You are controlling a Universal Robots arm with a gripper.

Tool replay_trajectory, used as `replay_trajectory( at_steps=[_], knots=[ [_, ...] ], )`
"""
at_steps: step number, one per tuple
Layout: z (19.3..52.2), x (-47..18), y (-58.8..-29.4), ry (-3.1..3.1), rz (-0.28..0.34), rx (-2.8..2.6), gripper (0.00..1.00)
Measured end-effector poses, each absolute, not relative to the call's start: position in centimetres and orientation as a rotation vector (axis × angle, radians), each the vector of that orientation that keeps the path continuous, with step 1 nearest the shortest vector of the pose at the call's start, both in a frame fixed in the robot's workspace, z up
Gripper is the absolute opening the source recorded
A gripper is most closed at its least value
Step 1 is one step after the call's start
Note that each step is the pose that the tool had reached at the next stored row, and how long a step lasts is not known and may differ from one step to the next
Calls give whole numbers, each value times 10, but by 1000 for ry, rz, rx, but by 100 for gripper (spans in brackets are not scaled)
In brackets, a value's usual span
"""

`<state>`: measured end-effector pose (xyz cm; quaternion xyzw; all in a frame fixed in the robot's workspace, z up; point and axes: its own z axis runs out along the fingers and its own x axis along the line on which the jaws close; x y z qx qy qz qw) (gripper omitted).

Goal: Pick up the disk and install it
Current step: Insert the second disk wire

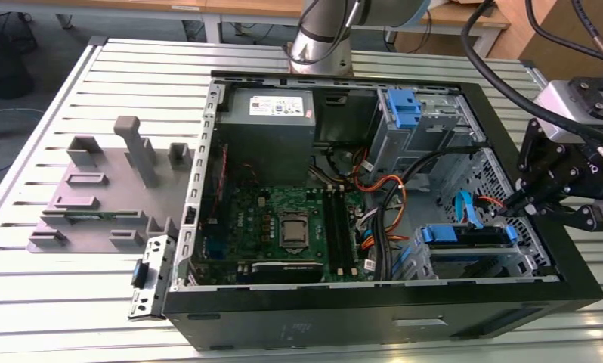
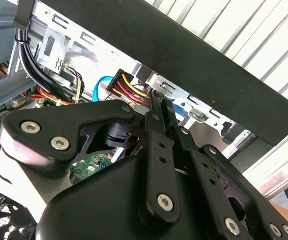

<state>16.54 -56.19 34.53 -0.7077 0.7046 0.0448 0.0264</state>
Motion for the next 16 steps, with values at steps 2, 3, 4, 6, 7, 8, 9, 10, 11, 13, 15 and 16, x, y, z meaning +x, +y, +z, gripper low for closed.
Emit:
replay_trajectory(
  at_steps=[2,3,4,6,7,8,9,10,11,13,15,16],
  knots=[
    [345,165,-562,2177,138,-2187,16],
    [345,165,-562,2177,139,-2187,16],
    [345,165,-562,2177,139,-2187,16],
    [345,165,-562,2177,139,-2187,16],
    [345,165,-562,2177,138,-2187,16],
    [345,165,-562,2177,139,-2187,16],
    [345,164,-562,2177,138,-2187,16],
    [345,162,-562,2177,138,-2187,16],
    [345,160,-562,2177,139,-2187,16],
    [345,155,-562,2177,138,-2187,16],
    [345,152,-562,2177,138,-2187,16],
    [345,150,-562,2177,138,-2187,16]
  ],
)
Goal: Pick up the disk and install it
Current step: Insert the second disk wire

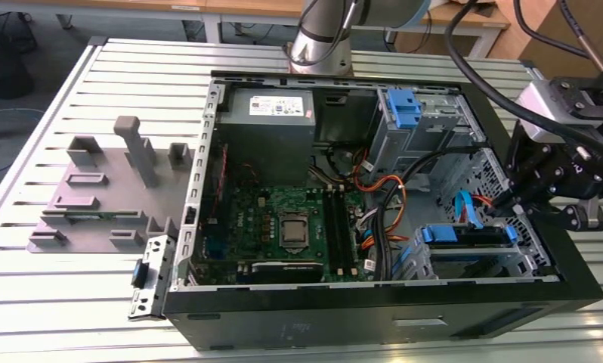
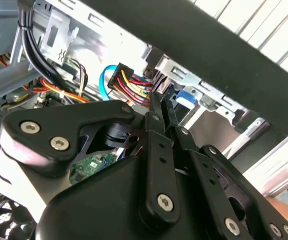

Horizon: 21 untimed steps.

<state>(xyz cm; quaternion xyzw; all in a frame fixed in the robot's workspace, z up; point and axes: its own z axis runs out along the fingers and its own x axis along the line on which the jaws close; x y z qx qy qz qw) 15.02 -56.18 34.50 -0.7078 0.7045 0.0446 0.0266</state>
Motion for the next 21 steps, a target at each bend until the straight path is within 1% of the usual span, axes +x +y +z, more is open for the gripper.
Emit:
replay_trajectory(
  at_steps=[7,21],
  knots=[
    [345,149,-565,2176,137,-2188,16],
    [342,148,-581,2175,137,-2189,16]
  ],
)
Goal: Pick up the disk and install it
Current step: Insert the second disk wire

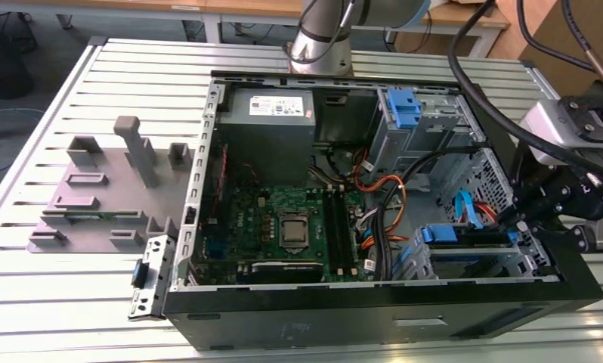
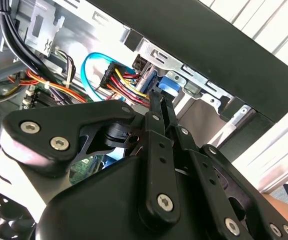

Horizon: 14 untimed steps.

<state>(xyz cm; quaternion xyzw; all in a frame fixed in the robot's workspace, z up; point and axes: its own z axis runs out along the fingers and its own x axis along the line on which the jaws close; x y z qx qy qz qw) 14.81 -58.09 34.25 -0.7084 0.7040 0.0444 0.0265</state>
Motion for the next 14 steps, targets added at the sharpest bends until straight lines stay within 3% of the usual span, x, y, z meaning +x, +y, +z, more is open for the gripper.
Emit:
replay_trajectory(
  at_steps=[14],
  knots=[
    [340,146,-586,2175,137,-2189,16]
  ],
)
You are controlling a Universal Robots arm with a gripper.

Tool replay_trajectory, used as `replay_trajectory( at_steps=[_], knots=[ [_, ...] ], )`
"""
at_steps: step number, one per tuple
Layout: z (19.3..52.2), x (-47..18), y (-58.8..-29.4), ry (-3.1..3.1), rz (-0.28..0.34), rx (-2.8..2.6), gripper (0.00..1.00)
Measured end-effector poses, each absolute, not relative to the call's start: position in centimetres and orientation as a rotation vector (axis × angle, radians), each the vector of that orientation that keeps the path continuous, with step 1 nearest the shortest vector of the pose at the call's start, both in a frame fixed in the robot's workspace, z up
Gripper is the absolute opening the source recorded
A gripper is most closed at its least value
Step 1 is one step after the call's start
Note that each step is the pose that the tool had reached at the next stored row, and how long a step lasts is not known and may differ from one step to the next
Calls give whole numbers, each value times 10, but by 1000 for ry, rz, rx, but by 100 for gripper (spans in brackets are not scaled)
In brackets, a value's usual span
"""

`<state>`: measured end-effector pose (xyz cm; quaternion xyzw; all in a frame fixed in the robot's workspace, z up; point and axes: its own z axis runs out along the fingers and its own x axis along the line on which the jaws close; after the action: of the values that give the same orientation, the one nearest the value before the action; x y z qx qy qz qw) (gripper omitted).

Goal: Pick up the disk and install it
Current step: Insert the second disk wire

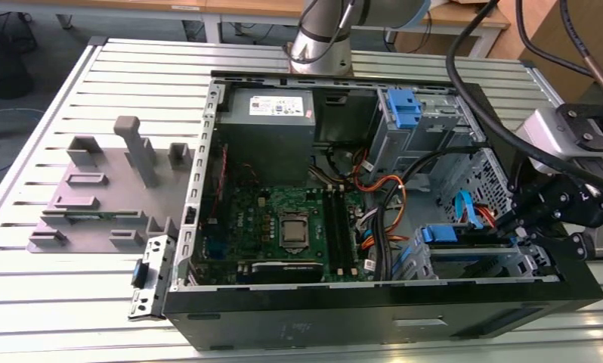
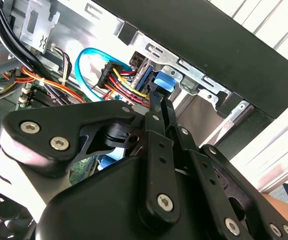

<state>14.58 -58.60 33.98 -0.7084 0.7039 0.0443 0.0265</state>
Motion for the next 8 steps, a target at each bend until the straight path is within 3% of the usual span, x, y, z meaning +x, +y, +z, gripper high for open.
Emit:
replay_trajectory(
  at_steps=[8],
  knots=[
    [340,146,-586,2175,137,-2189,18]
  ],
)
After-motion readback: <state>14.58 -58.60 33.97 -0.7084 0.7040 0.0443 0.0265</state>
